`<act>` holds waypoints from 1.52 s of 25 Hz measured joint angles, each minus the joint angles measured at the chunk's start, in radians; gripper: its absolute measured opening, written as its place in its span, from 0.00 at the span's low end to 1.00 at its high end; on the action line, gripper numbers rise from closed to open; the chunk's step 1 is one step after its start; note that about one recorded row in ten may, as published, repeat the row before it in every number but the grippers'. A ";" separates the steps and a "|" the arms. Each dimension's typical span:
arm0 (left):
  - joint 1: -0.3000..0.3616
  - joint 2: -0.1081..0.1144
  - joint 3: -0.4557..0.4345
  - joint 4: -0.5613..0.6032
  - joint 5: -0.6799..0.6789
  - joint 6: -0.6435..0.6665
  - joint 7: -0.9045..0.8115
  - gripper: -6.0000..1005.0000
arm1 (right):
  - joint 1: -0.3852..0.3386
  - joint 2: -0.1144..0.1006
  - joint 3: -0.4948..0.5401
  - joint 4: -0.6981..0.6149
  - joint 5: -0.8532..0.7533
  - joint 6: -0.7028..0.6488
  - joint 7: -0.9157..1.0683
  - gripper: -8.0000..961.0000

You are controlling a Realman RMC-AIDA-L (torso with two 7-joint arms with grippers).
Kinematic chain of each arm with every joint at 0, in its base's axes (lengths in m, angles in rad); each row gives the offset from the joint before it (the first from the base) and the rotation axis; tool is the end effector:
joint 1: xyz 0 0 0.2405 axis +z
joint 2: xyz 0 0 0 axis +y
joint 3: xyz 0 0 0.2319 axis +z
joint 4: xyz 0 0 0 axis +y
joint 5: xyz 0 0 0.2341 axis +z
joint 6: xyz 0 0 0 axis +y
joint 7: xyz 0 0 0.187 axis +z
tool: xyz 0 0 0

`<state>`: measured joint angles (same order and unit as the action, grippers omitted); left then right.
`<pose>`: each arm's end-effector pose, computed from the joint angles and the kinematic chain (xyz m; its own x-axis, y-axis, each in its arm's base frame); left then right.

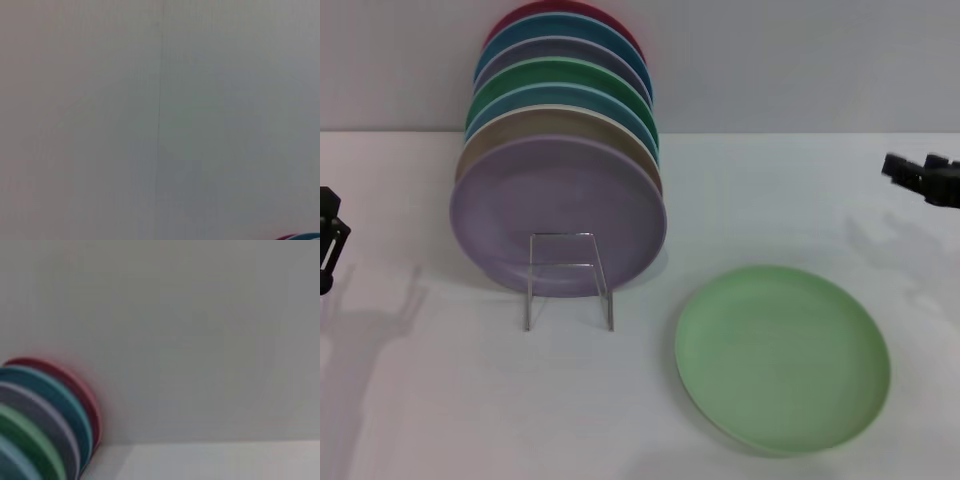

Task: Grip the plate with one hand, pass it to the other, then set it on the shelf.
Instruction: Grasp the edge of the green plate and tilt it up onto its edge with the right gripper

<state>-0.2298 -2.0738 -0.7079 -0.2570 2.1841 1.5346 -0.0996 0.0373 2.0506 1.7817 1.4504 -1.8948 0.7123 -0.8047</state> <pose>-0.3100 0.3021 0.0067 0.6387 -0.2897 0.7128 0.7196 -0.1029 -0.6867 0.2488 0.3939 0.0627 0.5438 -0.4637 -0.6995 -0.8389 -0.2774 -0.4683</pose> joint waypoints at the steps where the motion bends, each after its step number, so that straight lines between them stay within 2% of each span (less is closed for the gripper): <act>1: -0.005 0.000 0.008 -0.001 0.000 0.000 0.000 0.84 | 0.061 0.000 0.087 0.000 -0.097 0.134 0.068 0.63; 2: -0.005 0.000 0.008 -0.001 0.000 0.000 0.000 0.84 | 0.061 0.000 0.087 0.000 -0.097 0.134 0.068 0.63; 3: -0.006 0.000 0.013 -0.002 0.000 0.001 0.000 0.84 | 0.124 -0.002 0.143 0.006 -0.202 0.250 0.136 0.63; 4: -0.008 0.000 0.018 -0.004 0.001 0.001 0.000 0.84 | 0.124 -0.002 0.143 0.006 -0.202 0.250 0.136 0.63; 6: -0.012 0.000 0.023 -0.011 0.000 0.001 0.002 0.84 | 0.222 -0.007 0.201 0.013 -0.346 0.407 0.202 0.63; 8: -0.012 0.000 0.023 -0.017 0.001 0.001 0.002 0.84 | 0.287 -0.008 0.237 -0.008 -0.416 0.495 0.220 0.63; 9: -0.012 0.000 0.023 -0.017 0.001 0.001 0.002 0.84 | 0.287 -0.008 0.237 -0.008 -0.416 0.495 0.220 0.63; 10: -0.012 -0.001 0.024 -0.021 0.001 0.001 0.003 0.84 | 0.318 -0.010 0.256 -0.026 -0.439 0.531 0.223 0.63; 11: -0.014 -0.001 0.024 -0.032 -0.001 0.000 0.006 0.84 | 0.369 -0.018 0.288 -0.058 -0.478 0.594 0.225 0.63; 12: -0.014 -0.001 0.024 -0.032 -0.001 0.000 0.006 0.84 | 0.369 -0.018 0.288 -0.058 -0.478 0.594 0.225 0.63; 15: -0.019 -0.002 0.020 -0.042 -0.005 0.002 0.009 0.84 | 0.430 -0.034 0.334 -0.106 -0.517 0.668 0.230 0.63; 16: -0.022 -0.002 0.016 -0.047 -0.006 0.004 0.010 0.84 | 0.465 -0.047 0.359 -0.132 -0.533 0.720 0.237 0.63; 17: -0.022 -0.002 0.016 -0.047 -0.006 0.004 0.010 0.84 | 0.465 -0.047 0.359 -0.132 -0.533 0.720 0.237 0.63; 21: -0.035 -0.002 0.004 -0.051 -0.007 0.005 0.010 0.84 | 0.521 -0.071 0.364 -0.154 -0.570 0.834 0.265 0.63; 28: -0.042 -0.002 -0.004 -0.051 -0.009 0.004 0.010 0.84 | 0.542 -0.072 0.359 -0.218 -0.609 0.883 0.269 0.63; 33: -0.044 -0.001 -0.067 -0.041 -0.009 -0.021 0.010 0.84 | 0.551 -0.072 0.359 -0.280 -0.612 0.885 0.269 0.63; 38: -0.043 0.000 -0.086 -0.033 -0.009 -0.027 0.011 0.84 | 0.552 -0.060 0.359 -0.316 -0.633 0.877 0.270 0.63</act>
<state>-0.2732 -2.0736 -0.7941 -0.2904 2.1749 1.5077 -0.0890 0.5897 1.9904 2.1403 1.1343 -2.5281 1.5892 -0.5349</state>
